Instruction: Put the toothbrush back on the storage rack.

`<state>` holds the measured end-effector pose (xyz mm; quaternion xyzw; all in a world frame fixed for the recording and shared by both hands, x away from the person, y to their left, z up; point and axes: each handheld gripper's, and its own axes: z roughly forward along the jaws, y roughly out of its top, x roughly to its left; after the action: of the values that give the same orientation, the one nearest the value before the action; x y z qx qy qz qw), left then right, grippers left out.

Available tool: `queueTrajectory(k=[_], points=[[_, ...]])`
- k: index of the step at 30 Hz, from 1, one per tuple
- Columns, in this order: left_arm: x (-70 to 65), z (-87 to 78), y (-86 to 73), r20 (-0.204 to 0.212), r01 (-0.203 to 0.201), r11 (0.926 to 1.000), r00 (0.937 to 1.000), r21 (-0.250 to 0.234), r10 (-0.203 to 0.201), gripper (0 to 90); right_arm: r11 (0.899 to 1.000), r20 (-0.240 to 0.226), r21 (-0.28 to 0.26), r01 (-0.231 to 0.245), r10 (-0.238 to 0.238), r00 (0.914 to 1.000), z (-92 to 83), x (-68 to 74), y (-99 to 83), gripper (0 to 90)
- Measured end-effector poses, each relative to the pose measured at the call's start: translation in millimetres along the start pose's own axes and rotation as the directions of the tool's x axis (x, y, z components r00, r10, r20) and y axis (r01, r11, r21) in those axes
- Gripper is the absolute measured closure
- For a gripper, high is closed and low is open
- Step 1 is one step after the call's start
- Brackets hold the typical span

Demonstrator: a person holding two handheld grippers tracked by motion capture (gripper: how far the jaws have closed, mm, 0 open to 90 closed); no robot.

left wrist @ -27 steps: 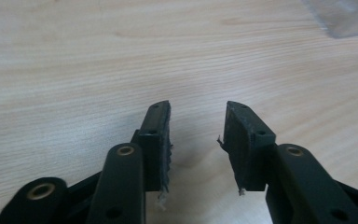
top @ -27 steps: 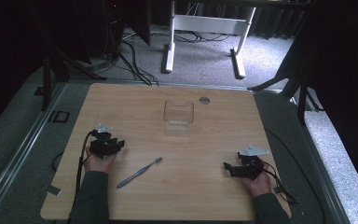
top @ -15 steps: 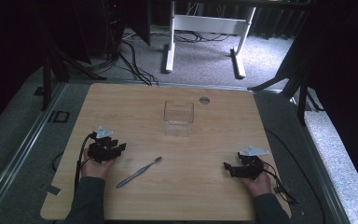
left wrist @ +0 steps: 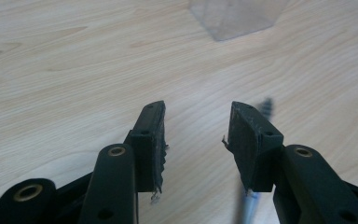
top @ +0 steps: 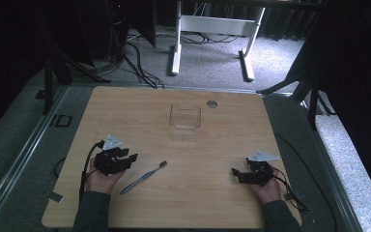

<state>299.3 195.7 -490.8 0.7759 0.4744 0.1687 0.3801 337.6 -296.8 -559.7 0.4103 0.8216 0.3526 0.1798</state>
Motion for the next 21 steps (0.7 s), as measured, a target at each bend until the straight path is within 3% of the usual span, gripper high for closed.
queueTrajectory(k=[11,21], points=[[-16.9,-1.1,7.8,0.017,-0.078,0.9963,0.9968,0.034,0.078,57.3,1.000,0.000,0.001,-0.001,0.001,1.0000,-0.1,0.1,0.0,18.7],[-33.1,10.3,12.0,0.061,-0.156,0.9808,0.9868,0.116,0.150,60.4,1.000,0.000,0.000,0.000,0.000,1.0000,0.0,0.1,0.0,18.7]])
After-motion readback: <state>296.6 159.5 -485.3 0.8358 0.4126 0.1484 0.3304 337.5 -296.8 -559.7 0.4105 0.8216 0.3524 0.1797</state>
